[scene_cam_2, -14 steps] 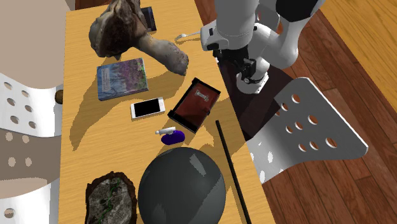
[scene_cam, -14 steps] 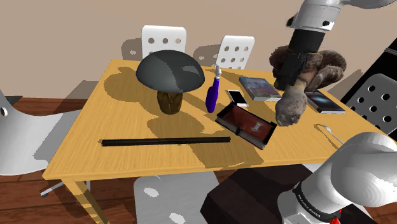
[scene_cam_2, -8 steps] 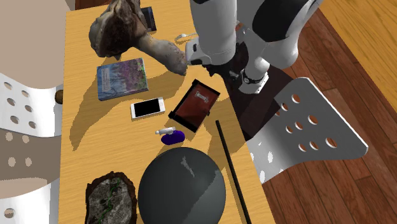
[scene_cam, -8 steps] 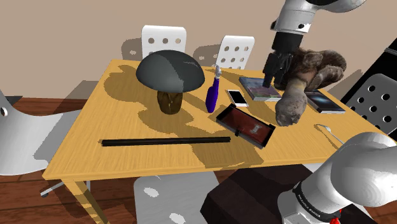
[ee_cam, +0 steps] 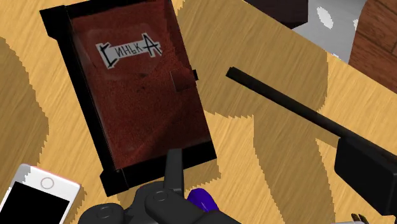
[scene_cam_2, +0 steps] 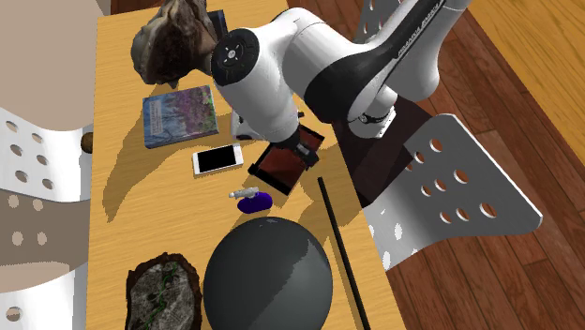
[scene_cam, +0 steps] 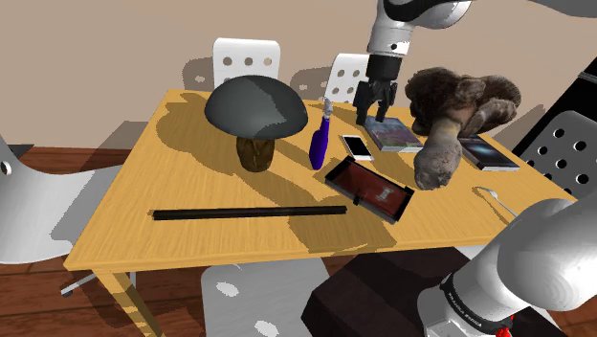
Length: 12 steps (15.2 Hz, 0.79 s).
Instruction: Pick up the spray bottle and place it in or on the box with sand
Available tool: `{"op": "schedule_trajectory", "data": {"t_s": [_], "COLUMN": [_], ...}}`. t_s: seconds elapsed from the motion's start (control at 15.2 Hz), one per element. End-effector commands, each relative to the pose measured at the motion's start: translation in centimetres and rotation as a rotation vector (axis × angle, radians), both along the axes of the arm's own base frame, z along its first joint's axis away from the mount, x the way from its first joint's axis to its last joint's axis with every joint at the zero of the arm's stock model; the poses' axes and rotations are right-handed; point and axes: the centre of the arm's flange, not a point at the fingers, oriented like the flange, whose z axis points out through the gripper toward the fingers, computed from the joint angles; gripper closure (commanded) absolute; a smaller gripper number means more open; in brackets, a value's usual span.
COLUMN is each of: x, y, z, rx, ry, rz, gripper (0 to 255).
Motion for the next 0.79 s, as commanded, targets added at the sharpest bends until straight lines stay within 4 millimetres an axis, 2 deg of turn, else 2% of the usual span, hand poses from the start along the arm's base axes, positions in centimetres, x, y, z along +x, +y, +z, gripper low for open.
{"op": "schedule_trajectory", "data": {"t_s": [0.0,0.73], "x": [2.4,16.1], "y": [-0.3,-2.5], "z": [-1.2,-8.2], "rx": [-0.001,-0.005], "ry": [0.013,0.082], "rz": [-0.011,-0.068], "gripper": [0,0]}}
